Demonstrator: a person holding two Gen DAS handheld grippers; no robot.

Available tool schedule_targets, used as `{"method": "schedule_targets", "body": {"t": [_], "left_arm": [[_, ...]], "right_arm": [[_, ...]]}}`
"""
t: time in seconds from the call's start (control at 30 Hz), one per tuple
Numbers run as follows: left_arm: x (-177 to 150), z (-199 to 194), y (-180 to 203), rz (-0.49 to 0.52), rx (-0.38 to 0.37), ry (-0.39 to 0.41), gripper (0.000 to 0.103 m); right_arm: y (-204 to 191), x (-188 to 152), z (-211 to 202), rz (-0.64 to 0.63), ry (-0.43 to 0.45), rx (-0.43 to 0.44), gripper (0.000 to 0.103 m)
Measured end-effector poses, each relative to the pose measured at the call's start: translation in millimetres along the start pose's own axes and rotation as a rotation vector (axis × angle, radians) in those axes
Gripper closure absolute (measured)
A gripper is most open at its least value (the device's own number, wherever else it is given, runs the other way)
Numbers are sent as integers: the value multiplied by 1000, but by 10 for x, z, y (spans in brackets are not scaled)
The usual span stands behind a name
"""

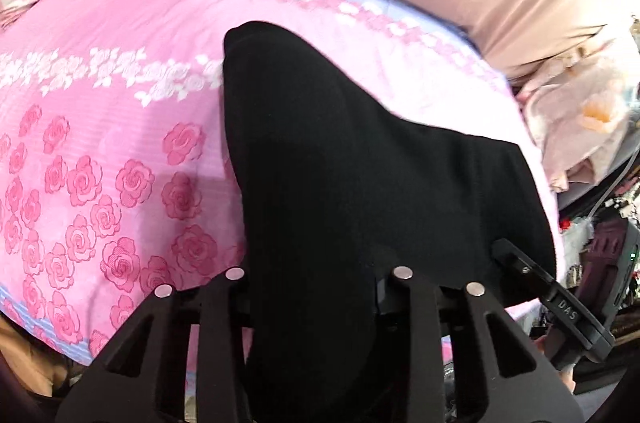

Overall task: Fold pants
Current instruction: 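Lift the black bundle with both grippers and carry it toward the pillow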

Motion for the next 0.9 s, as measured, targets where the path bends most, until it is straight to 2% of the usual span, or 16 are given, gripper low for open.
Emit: {"method": "schedule_targets", "body": {"t": [0.1,0.3,0.43,0.6,0.77,0.9], "left_arm": [[-1,-221,134,21,-53,25,73],[1,-717,393,107,-109,90,73],[116,-1149,563,167,-126,191,72],[338,-1636,765,246,-139,338,72],[673,-2017,972,307,-132,503,72],[904,-2213,1086,328,-121,598,71]], "right_arm": [[-155,28,-184,-36,27,24,69],[-440,64,-605,-103,69,77,69],[-666,166,-983,-162,146,104,69],[-945,496,-1457,-240,286,142,69],[-1202,897,-1732,-322,411,158,69],[-1373,1218,-1857,-365,495,180,68]]}}
Point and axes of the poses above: each gripper's, at about its wrist camera, not at the fingertips, and z roughly the way its jaws point, y to its right, x to its top, the point moved 6 cm from there along z, roughly the way its jaws point, and after that the axes turned 3 degrees about y, right-handed, at the moved point
